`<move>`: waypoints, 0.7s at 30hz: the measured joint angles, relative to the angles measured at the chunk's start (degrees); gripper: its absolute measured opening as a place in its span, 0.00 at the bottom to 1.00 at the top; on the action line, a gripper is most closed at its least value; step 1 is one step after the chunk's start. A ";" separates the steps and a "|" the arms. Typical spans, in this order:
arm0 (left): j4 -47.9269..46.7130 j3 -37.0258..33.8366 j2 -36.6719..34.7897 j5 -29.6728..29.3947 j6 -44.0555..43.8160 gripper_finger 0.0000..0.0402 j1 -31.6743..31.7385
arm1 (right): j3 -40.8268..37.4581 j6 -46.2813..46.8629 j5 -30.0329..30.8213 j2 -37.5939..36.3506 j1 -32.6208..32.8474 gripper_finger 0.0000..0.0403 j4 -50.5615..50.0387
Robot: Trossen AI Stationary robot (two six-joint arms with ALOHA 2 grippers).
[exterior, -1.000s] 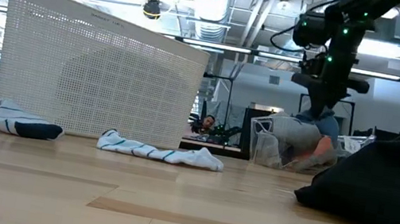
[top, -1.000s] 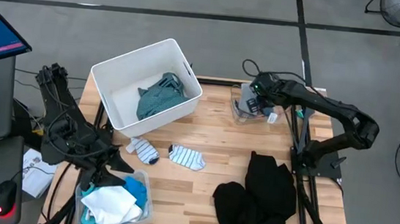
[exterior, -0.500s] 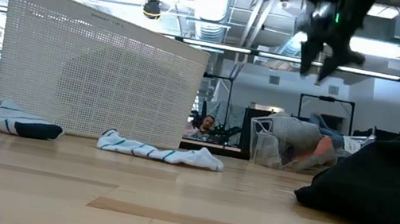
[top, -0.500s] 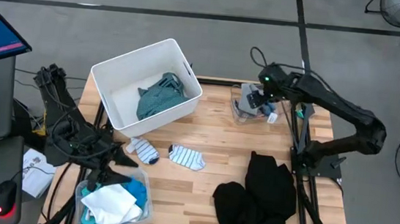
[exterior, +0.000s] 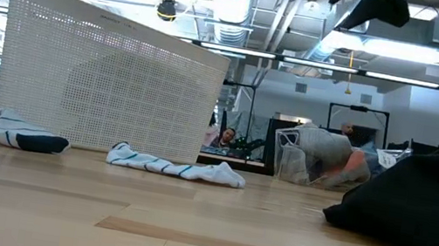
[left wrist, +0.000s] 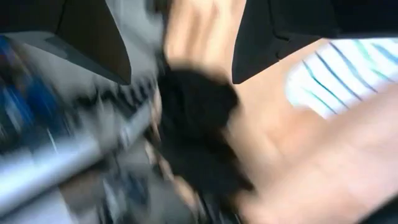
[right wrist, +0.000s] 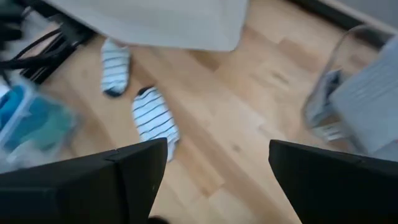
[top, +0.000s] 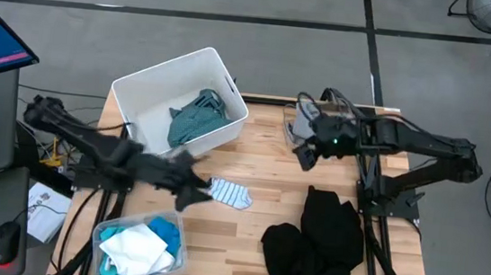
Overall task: Pick & Place Cloths
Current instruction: Put the white sock into the top transparent bin
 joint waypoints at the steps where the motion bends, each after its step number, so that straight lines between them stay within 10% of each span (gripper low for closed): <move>1: 0.48 0.00 1.72 7.95 1.83 0.65 2.46 | 0.00 0.88 0.00 0.02 1.21 0.68 0.00; 4: 0.19 0.00 6.47 28.06 13.00 0.62 7.42 | 0.00 3.25 0.16 0.02 3.96 0.68 0.04; 8: -3.08 0.82 11.15 39.97 28.02 0.58 10.45 | 0.00 6.07 2.46 0.04 6.90 0.68 0.07; 21: -36.73 21.68 26.94 32.60 72.32 0.55 13.62 | -0.02 10.03 8.11 0.13 13.40 0.68 0.52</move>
